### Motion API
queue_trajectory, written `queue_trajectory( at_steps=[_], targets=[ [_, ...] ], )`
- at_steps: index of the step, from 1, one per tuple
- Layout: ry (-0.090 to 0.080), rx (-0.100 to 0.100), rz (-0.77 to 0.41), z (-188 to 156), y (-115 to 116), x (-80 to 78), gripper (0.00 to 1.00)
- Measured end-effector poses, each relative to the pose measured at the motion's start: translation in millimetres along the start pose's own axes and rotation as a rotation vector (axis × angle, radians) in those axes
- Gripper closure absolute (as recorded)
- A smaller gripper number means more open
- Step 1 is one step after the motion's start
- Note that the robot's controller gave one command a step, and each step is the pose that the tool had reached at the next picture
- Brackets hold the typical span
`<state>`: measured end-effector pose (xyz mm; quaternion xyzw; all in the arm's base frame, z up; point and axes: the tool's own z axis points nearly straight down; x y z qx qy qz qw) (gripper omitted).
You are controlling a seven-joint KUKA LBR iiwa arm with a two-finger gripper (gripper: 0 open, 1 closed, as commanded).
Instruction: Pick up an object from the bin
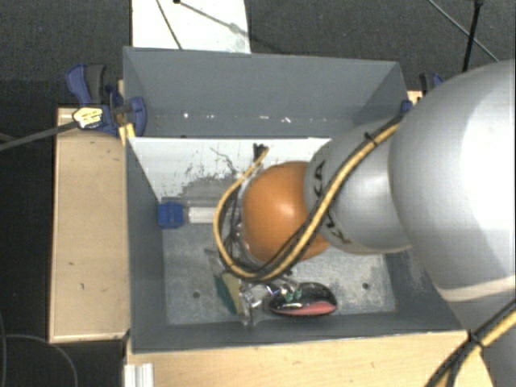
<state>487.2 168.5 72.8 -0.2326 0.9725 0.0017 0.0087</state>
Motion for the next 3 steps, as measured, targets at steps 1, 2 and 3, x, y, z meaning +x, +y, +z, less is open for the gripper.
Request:
queue_trajectory(
  at_steps=[1, 2, 3],
  targets=[
    [0.005, -0.003, 0.003, -0.4, 1.0, 1.2, 1.00],
    [0.010, 0.000, 0.007, -64.9, -4.0, 0.3, 1.00],
    [0.009, 0.001, 0.006, -130.2, -6.2, -1.7, 1.00]
  ],
)
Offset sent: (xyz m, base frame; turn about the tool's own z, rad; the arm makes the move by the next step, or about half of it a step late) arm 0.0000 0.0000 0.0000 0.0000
